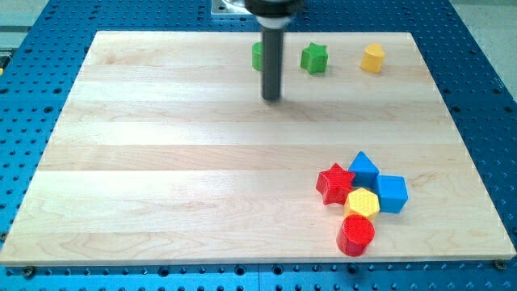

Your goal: Separate blue blocks from red star

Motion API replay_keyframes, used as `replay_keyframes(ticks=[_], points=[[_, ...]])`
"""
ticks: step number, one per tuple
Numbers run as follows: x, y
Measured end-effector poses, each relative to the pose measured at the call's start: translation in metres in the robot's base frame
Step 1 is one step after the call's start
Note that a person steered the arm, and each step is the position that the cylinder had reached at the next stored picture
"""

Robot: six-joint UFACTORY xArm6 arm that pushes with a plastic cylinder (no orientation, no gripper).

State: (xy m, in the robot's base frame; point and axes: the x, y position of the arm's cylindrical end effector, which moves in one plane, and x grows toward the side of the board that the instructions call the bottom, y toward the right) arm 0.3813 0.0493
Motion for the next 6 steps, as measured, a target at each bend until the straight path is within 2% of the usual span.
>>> replay_keyframes(ticks=[1,2,3,4,6], points=[[0.030,0.103],[0.106,0.193],[0.196,0.173],[0.191,0.121],[0.123,0.090]])
